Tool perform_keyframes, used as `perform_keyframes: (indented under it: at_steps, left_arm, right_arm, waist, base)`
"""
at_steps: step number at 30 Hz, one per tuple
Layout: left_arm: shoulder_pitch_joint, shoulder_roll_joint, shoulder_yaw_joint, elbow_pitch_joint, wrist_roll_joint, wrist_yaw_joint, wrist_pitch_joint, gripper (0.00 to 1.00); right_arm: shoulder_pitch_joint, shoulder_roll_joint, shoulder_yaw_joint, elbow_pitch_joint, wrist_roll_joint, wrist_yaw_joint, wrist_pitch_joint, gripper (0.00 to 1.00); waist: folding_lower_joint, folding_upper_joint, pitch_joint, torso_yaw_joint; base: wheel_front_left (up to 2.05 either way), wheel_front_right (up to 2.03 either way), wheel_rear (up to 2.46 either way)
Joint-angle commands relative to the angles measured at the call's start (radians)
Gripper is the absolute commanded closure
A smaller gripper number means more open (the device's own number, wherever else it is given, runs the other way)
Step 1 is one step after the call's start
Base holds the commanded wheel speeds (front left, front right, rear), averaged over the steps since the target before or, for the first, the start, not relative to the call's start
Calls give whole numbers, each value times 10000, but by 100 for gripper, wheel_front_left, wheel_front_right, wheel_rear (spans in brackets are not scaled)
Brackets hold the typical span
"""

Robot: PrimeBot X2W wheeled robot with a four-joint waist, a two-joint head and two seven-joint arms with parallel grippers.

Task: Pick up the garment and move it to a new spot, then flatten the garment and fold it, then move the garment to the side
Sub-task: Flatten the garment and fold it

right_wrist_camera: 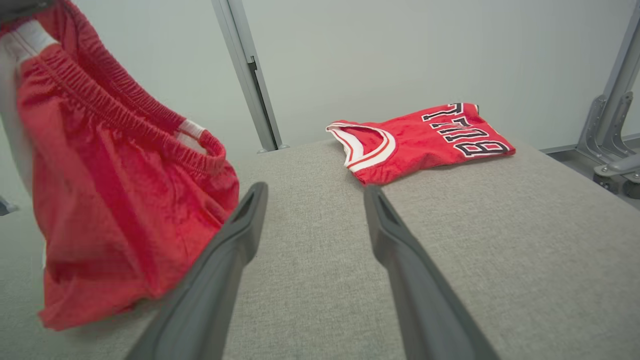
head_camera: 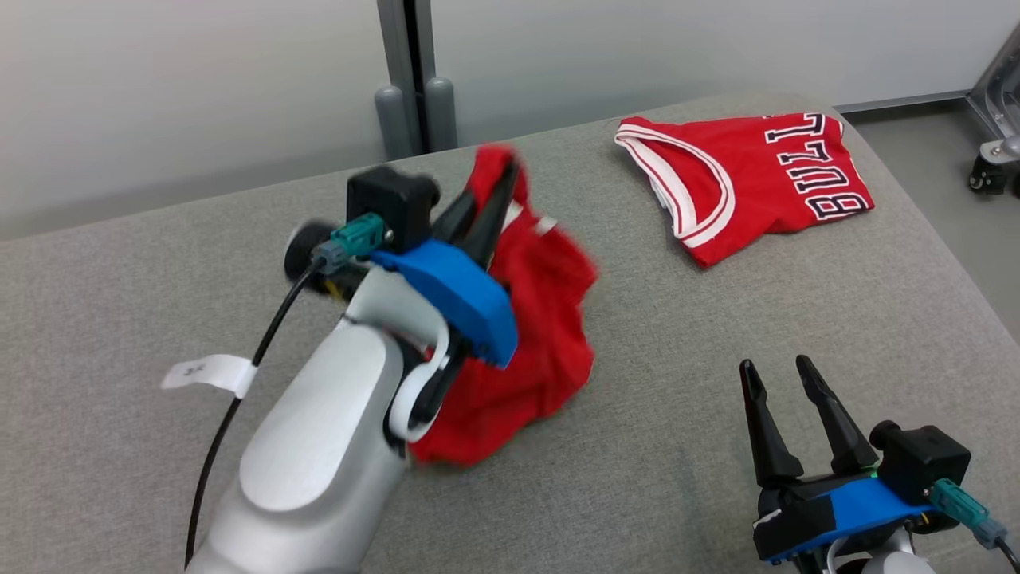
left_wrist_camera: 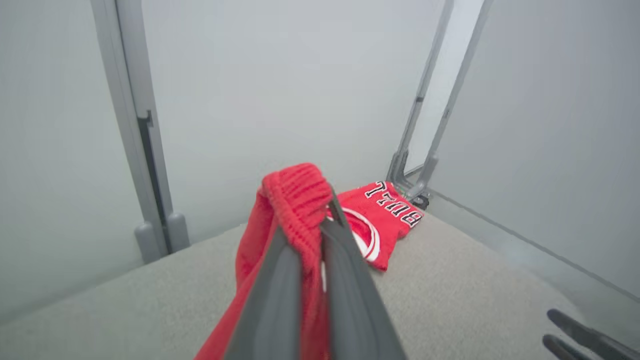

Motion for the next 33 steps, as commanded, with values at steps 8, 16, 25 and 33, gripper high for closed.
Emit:
perform_keyframes:
  at_steps: [8, 16, 25, 33]
  left_arm:
    - [-1198, -169, -668, -1155, -548, -606, -2672, 100]
    - [270, 666, -575, -524, -1353, -312, -2397, 100]
    - [2628, 2701, -225, 585, -1474, 620, -1202, 65]
    - [2987, 2859, 143, 369, -2101, 1465, 144, 0]
  right_arm:
    - [-47, -8, -16, -53, -57, 2, 48, 0]
    - [34, -6, 2, -34, 77, 2, -21, 0]
    - [-76, -8, -81, -72, 63, 2, -63, 0]
    - [-210, -9, -66, -132, 15, 2, 39, 0]
  waist:
    - [-1, -1, -83, 256]
    - [-1, -1, 27, 539]
    - [-1, -1, 231, 1007]
    - [-1, -1, 251, 1174]
  base:
    - [0, 0, 0]
    - [0, 0, 0]
    - [0, 0, 0]
    - [0, 0, 0]
